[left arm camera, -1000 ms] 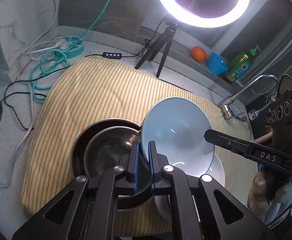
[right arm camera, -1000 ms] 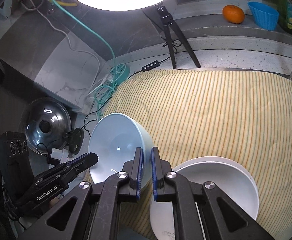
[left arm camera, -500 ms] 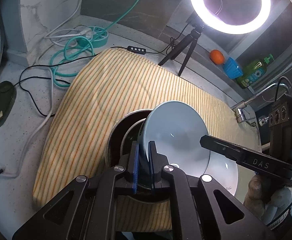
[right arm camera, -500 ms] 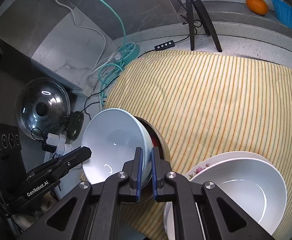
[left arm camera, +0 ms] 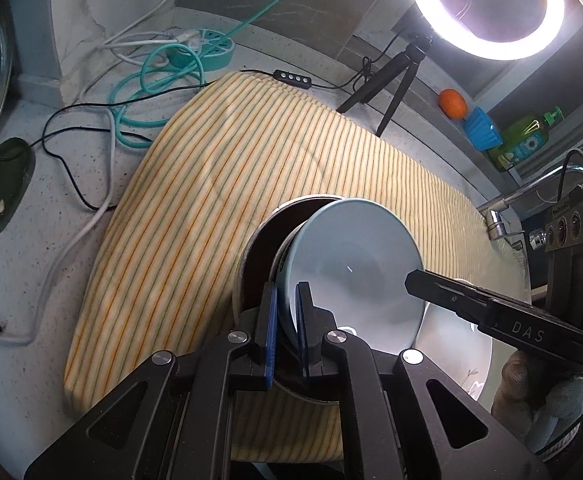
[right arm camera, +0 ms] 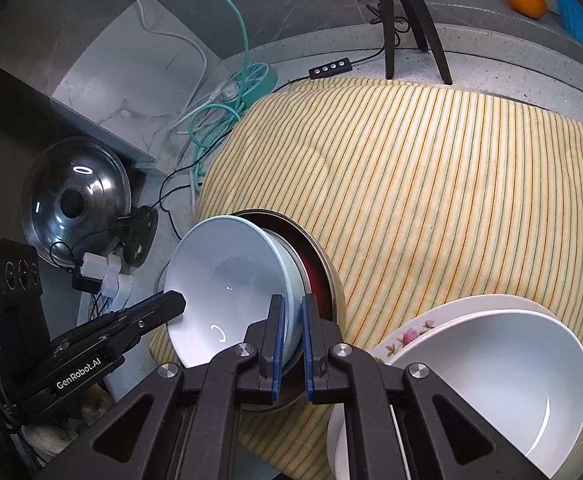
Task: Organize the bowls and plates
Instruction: 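Lower the pale blue bowl into the red-bottomed steel bowl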
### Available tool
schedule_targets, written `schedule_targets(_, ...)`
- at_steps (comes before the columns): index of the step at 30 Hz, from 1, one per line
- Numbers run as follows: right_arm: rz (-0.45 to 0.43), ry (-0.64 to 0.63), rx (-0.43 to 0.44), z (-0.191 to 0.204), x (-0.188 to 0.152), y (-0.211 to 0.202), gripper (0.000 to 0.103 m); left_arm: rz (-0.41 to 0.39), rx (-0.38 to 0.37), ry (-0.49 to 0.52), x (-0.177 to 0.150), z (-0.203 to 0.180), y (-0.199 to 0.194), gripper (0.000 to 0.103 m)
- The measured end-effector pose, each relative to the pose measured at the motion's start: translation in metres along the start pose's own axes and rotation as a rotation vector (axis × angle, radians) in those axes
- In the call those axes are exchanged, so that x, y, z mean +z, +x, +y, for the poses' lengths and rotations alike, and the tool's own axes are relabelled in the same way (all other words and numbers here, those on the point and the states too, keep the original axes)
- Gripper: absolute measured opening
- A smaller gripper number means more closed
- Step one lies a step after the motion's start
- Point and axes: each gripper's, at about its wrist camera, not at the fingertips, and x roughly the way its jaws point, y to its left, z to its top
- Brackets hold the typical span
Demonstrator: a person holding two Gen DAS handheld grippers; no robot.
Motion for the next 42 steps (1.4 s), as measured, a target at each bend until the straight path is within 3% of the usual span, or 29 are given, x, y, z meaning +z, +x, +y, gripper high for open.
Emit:
schedule_targets(11,-0.003,-0.047,-0.023,0.005,-0.001,0.000,0.010,-0.018,0.031,0.044,-0.002,-0.006,-0.002,0.007)
schedule_targets(26,-0.061,-0.059,-0.046,0.000,-0.010,-0.019,0.014,-0.107,0.092,0.093,-0.008,-0.006,-0.022,0.008)
schedule_targets(33,-0.090,-0.015,-0.053,-0.014,-0.011,-0.030,0.014,-0.116,0.060,0.009,-0.005,0.019,-0.030,0.008)
schedule_targets(42,-0.069,0.036,-0.045,-0.025,-0.014,-0.025,0.014,-0.048,-0.010,-0.028,-0.009,0.029,-0.016,0.011)
